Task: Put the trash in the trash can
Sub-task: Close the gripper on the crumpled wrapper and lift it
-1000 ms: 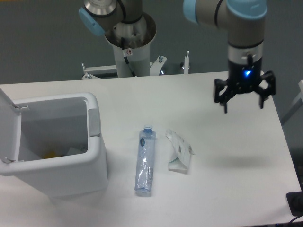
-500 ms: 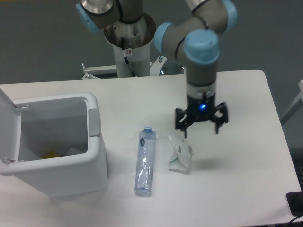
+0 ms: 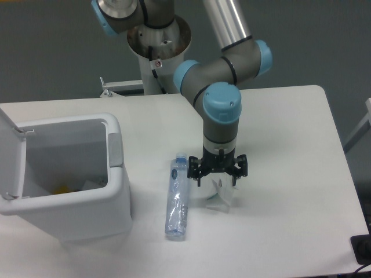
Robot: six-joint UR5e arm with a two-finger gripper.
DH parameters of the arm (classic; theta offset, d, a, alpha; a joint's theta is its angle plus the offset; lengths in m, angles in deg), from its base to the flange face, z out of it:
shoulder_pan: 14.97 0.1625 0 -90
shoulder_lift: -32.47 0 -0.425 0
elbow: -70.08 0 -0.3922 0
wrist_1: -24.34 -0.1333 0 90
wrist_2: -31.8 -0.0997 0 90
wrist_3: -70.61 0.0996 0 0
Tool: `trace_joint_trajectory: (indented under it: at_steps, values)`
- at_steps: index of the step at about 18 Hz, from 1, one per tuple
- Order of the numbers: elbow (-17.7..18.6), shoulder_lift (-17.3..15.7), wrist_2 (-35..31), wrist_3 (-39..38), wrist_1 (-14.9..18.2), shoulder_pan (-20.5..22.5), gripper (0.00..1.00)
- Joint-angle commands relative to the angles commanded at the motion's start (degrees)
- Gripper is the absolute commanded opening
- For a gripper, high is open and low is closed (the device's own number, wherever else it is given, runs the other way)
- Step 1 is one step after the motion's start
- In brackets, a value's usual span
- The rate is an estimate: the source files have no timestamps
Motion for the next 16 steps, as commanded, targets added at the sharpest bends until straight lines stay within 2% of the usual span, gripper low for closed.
trace_joint_trajectory:
  at_steps: [3,5,6,12,16]
  values:
    - [0.0,0.0,-0.6,0.0,0.1,0.1,0.59]
    - [-0.4,-0.1,-2.4,-0.2,0.1,0.1,0.18]
    - [-0.3,-0.2,-2.5,-0.1,0.1,0.2,0.01]
    - [-0.8,-0.8,-2.5,0.5,-0.2,1.4,0.00]
    - [-2.3,-3.2,-1.9,0.5,-0.2,3.9,0.00]
